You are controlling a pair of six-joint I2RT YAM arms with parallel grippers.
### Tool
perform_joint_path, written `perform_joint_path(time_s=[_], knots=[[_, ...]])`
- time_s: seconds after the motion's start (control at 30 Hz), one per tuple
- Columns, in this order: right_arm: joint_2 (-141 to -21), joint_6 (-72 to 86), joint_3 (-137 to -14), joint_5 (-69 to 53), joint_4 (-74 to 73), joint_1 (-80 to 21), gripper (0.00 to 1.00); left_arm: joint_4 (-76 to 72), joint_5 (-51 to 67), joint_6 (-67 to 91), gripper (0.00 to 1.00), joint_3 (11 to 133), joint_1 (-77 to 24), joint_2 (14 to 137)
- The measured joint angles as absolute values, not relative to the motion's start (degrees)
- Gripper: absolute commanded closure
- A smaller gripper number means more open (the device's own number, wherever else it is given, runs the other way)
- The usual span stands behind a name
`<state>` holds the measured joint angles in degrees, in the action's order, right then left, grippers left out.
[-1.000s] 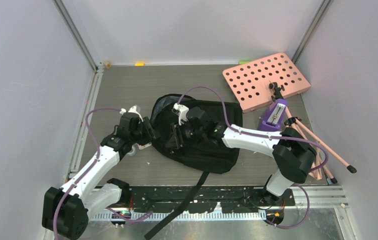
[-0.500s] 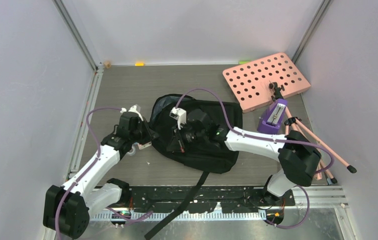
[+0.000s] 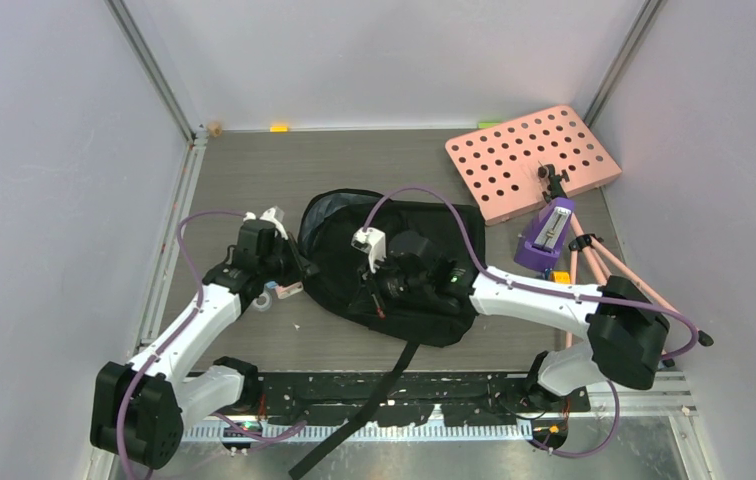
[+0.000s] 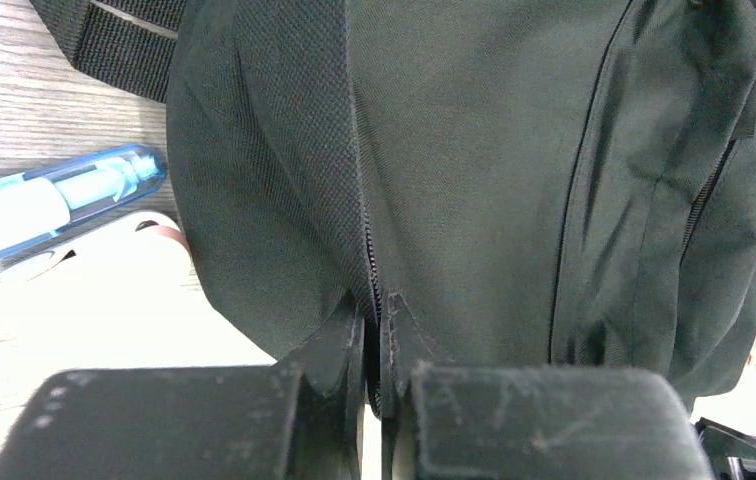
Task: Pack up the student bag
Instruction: Zip the student bag at the center of the board.
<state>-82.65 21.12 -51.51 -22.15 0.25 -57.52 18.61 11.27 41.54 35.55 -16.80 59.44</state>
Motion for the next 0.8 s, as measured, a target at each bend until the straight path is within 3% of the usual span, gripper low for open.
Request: perform_joint_path(time_s=[0.5, 0.8], knots=[[-79.4, 21.1, -50.5, -18.0, -2.2, -57.9, 1.00, 16.3, 15.6, 38.6, 1.00, 35.5, -15.7, 59.4], [-87.8, 21.1, -58.4, -14.2, 0.9, -58.1, 0.99, 12.9, 18.7, 36.7, 1.00, 33.3, -15.2, 57.7]])
